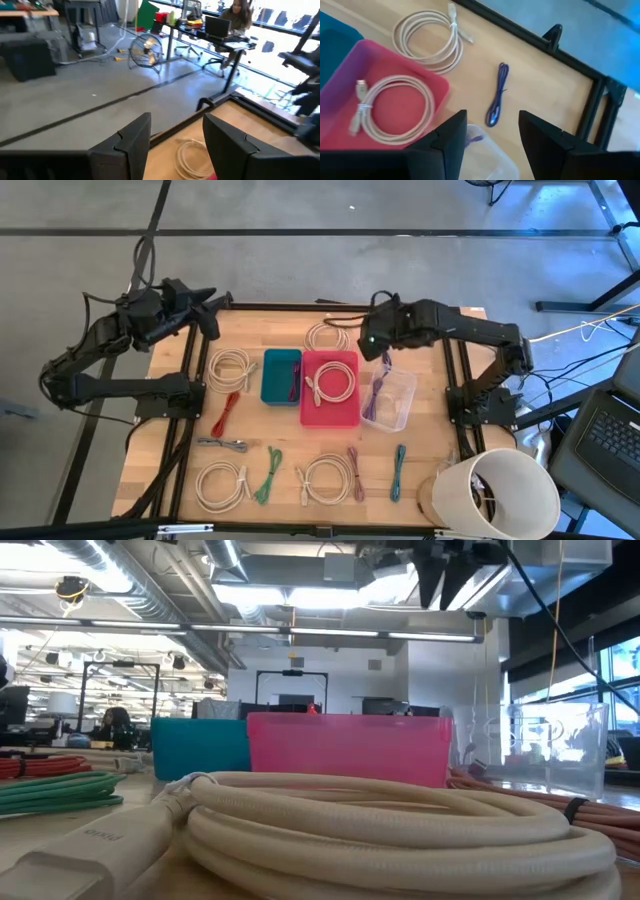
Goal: Pick & Place USB Port
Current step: Put the white charger cable into the pink bin
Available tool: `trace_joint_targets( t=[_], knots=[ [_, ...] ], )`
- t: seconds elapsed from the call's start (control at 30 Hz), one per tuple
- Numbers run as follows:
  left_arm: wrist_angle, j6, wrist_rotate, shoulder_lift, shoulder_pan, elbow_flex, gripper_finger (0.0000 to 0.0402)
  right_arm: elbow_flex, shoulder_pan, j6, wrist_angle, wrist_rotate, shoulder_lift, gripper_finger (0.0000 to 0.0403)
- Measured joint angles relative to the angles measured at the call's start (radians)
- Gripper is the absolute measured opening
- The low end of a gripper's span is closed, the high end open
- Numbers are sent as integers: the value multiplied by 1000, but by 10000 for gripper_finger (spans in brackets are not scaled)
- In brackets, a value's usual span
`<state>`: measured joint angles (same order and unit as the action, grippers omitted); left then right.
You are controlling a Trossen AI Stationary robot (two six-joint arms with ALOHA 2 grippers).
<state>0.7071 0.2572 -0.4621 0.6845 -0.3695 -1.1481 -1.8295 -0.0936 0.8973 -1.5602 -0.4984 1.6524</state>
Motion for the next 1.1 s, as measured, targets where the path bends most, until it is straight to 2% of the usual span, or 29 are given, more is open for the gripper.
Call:
trace_joint_targets(
  t=[0.13, 0.4, 0.6, 0.87, 1.1],
  knots=[
    [0, 41, 34, 23, 0, 0, 173, -1, -56, -130, 45, 14, 0, 181],
    [0, 136, 65, 84, 1, 0, 173, 17, -216, -379, 343, 231, 3, 181],
    [-16, 163, 73, 101, 1, 0, 173, 17, -314, -400, 489, 368, 69, 181],
    [-111, 133, 72, 98, 1, 0, 173, 19, -346, -462, 589, 515, 257, 181],
    [-115, 124, 76, 99, 1, 0, 173, 19, -346, -490, 621, 528, 400, 181]
  ],
)
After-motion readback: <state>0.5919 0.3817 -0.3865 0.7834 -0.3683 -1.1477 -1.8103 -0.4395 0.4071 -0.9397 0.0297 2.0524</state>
